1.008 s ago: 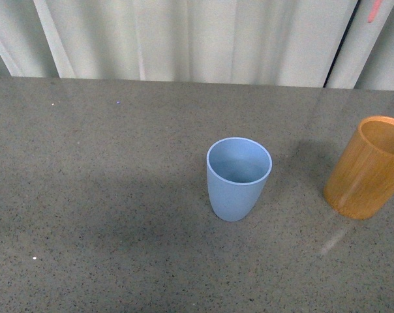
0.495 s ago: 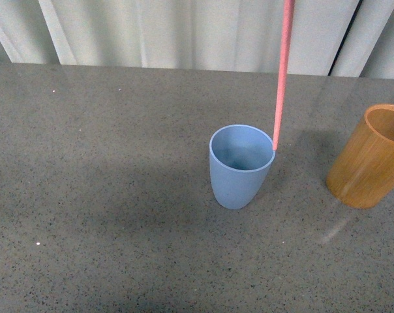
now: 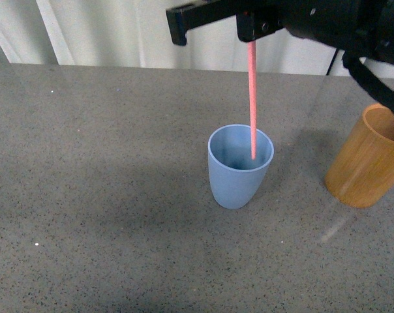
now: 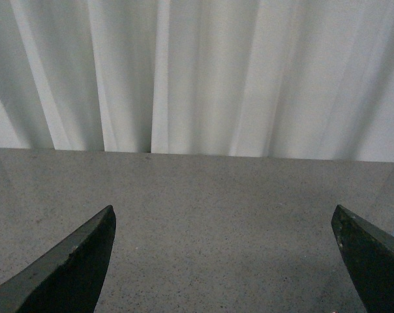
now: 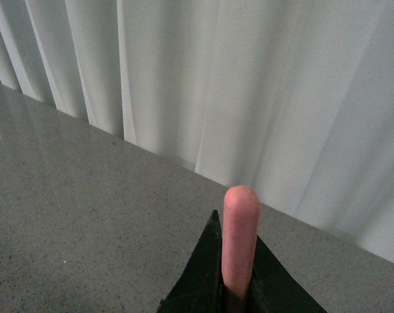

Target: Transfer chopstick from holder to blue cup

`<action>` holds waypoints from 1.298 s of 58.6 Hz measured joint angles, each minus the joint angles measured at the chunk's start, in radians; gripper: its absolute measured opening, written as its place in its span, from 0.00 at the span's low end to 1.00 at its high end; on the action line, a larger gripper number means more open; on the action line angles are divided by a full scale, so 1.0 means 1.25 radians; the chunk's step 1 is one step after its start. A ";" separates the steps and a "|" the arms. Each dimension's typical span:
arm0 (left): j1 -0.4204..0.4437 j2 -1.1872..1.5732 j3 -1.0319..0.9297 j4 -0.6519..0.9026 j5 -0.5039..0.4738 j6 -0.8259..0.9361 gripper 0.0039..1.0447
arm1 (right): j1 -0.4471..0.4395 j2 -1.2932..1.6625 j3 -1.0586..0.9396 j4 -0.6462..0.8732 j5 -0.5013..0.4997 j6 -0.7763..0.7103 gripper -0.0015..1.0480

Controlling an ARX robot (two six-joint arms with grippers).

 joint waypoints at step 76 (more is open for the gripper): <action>0.000 0.000 0.000 0.000 0.000 0.000 0.94 | -0.282 -0.811 -0.232 -0.716 0.234 0.170 0.90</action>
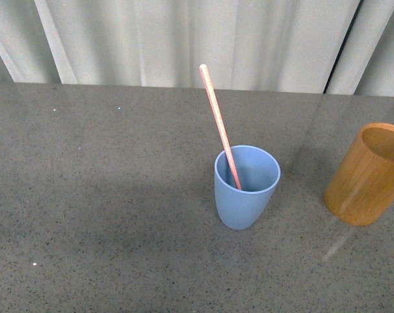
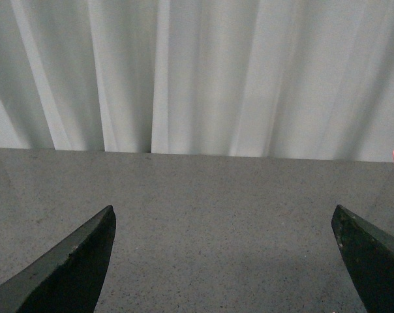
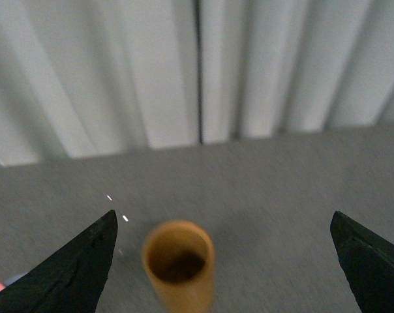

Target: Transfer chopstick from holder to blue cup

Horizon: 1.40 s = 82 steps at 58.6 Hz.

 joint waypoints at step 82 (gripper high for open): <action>0.000 0.000 0.000 0.000 0.000 0.000 0.94 | -0.160 -0.534 -0.305 -0.001 -0.266 -0.091 0.01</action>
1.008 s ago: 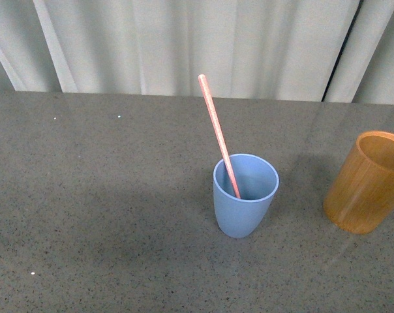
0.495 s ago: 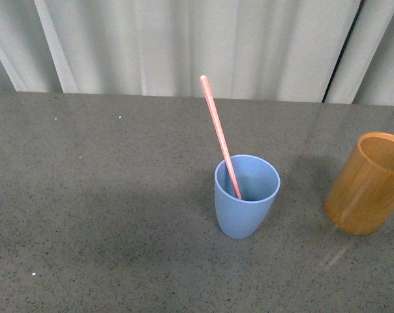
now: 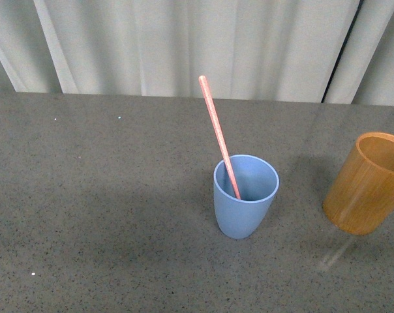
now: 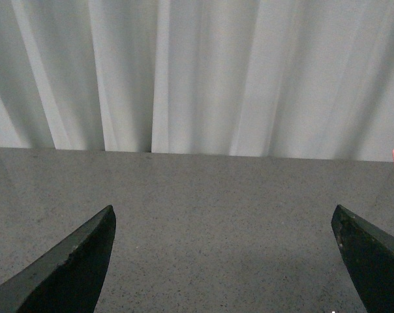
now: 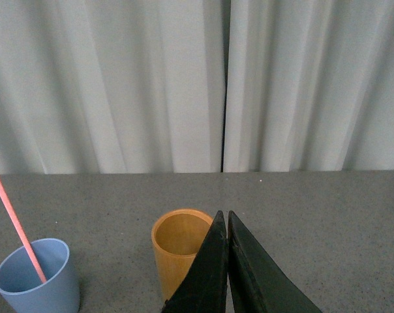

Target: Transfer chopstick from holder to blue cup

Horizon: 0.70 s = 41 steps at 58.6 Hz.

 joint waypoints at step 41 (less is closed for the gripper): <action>0.000 0.000 0.000 0.000 0.000 0.000 0.94 | 0.000 0.000 0.000 -0.002 0.000 -0.001 0.79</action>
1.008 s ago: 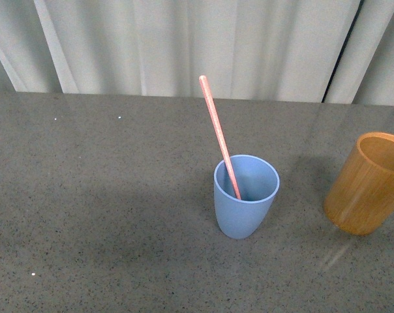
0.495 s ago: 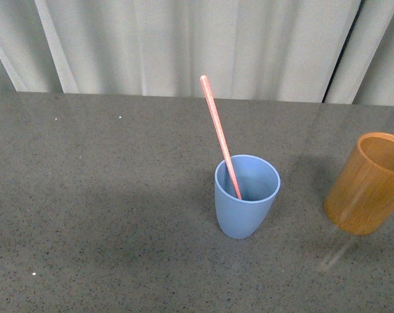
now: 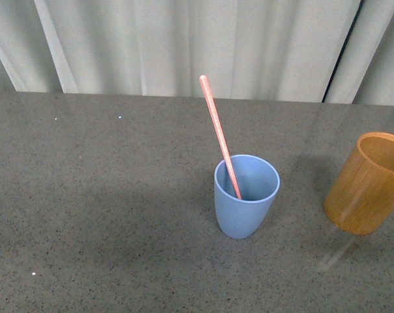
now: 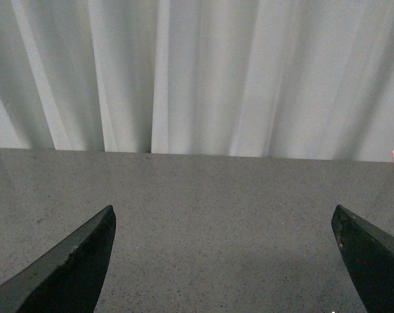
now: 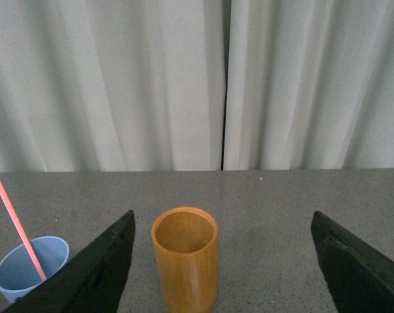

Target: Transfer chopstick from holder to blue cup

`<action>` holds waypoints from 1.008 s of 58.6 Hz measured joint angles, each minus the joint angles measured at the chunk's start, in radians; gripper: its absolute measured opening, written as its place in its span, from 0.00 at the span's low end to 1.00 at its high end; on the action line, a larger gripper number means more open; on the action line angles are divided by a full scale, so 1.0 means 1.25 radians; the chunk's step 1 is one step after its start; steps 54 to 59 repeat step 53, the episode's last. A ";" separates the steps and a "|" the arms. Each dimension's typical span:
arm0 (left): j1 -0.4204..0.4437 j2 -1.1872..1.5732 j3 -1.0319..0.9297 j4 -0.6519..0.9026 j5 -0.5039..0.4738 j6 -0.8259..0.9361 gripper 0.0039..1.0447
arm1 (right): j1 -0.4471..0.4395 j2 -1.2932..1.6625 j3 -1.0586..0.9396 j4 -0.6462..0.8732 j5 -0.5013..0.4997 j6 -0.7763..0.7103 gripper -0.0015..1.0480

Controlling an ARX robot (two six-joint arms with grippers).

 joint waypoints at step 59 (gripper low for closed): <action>0.000 0.000 0.000 0.000 0.000 0.000 0.94 | 0.000 0.000 0.000 0.000 0.000 0.001 0.90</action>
